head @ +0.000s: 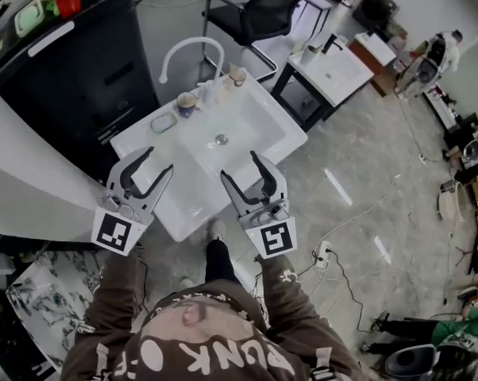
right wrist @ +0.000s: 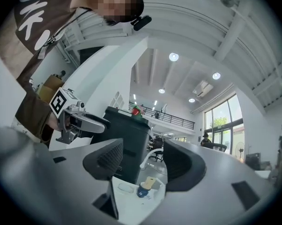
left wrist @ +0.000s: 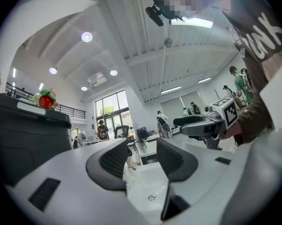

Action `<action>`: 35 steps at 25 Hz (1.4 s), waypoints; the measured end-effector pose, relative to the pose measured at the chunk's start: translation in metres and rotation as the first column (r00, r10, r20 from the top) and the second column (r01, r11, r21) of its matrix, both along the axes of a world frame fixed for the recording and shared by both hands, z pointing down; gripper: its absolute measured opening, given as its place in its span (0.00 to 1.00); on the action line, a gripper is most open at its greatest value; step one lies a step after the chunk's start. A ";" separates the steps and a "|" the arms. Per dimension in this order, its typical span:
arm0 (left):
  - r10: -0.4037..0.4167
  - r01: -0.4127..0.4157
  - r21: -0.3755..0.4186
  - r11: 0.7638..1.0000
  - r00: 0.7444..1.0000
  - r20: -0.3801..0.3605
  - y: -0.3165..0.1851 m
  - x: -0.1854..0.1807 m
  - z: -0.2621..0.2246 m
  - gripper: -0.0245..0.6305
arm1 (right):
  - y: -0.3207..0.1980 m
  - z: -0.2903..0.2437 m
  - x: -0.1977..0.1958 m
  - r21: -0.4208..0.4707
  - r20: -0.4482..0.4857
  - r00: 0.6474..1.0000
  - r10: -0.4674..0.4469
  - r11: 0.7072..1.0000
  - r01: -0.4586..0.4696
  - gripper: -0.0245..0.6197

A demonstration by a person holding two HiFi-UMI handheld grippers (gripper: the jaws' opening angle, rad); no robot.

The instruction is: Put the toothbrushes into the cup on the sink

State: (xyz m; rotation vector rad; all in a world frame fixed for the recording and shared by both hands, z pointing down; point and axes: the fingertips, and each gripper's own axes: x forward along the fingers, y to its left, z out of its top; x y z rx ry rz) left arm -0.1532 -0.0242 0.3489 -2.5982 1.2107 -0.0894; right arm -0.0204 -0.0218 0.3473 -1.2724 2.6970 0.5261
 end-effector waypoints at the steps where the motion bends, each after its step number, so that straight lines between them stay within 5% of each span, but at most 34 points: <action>1: 0.009 -0.009 -0.002 1.000 1.000 -0.007 0.016 0.000 0.001 0.32 | 0.018 0.003 -0.001 -0.010 0.001 1.000 0.006 1.000 -0.006 0.45; 13: 0.058 -0.060 -0.031 0.998 0.996 -0.062 0.145 0.006 -0.013 0.32 | 0.161 0.008 -0.004 -0.074 0.015 1.000 0.022 0.997 -0.021 0.46; 35: 0.030 -0.031 -0.021 0.999 0.999 -0.032 0.186 0.043 -0.021 0.32 | 0.194 0.009 0.034 -0.061 0.004 1.000 0.002 0.998 -0.001 0.40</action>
